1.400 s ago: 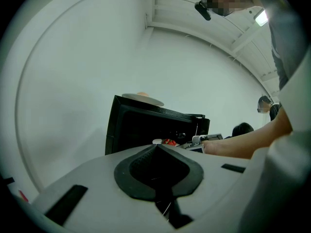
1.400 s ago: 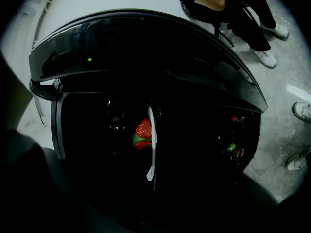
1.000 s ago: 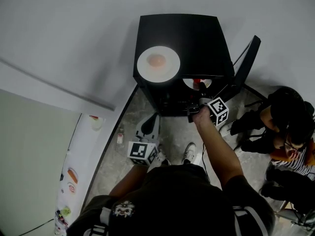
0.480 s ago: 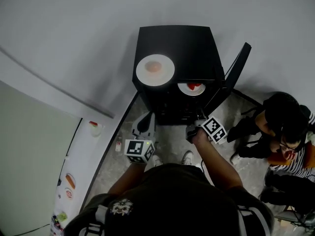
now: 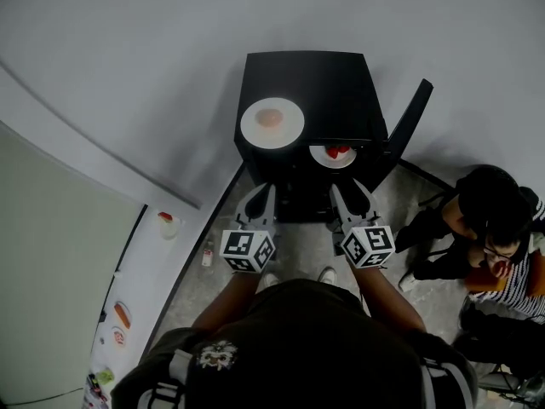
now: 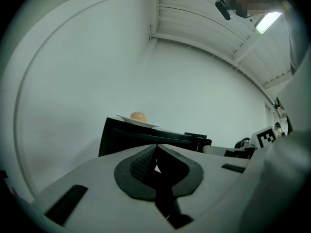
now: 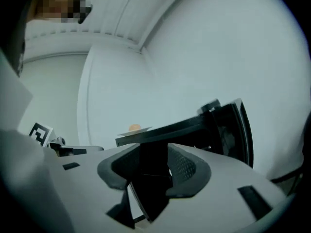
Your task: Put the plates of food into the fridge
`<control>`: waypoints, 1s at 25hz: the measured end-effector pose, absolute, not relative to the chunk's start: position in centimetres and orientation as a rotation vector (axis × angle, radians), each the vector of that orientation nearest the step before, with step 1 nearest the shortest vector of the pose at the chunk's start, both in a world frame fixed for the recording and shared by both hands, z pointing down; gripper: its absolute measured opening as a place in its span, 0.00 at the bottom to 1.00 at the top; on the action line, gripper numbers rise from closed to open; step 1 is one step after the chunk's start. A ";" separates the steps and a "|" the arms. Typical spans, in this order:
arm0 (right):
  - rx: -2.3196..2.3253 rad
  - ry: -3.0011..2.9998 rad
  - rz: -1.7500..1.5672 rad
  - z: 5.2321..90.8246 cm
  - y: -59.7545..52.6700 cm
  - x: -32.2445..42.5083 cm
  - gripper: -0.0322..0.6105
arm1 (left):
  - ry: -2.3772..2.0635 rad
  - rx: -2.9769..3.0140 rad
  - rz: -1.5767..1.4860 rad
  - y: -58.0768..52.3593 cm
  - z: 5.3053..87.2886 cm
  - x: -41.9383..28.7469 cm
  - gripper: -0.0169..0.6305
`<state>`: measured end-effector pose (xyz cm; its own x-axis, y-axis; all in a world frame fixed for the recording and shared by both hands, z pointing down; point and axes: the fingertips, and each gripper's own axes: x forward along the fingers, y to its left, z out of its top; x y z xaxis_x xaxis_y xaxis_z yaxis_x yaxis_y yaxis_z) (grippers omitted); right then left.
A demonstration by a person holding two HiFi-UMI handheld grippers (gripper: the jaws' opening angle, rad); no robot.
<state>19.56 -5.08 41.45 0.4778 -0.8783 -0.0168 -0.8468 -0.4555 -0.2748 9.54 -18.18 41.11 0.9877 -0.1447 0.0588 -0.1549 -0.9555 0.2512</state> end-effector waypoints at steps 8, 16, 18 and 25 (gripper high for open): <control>-2.662 1.592 0.052 37.6 -5.1 17.9 0.12 | -0.242 2.919 0.057 -17.8 40.8 9.5 0.06; -2.716 1.586 0.141 36.6 -4.5 17.5 0.09 | -0.245 2.995 0.055 -16.8 40.6 9.3 0.06; -2.720 1.576 0.147 36.6 -4.3 17.5 0.09 | -0.251 3.013 0.052 -16.7 40.5 9.1 0.06; -2.715 1.561 0.133 36.7 -4.1 17.5 0.09 | -0.248 3.036 -0.009 -16.5 39.4 8.9 0.06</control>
<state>17.49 -4.12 36.71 0.5005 -0.8623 -0.0769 -0.8629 -0.5041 0.0362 8.92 -16.47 39.38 0.9868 -0.1620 0.0022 -0.1615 -0.9822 0.0955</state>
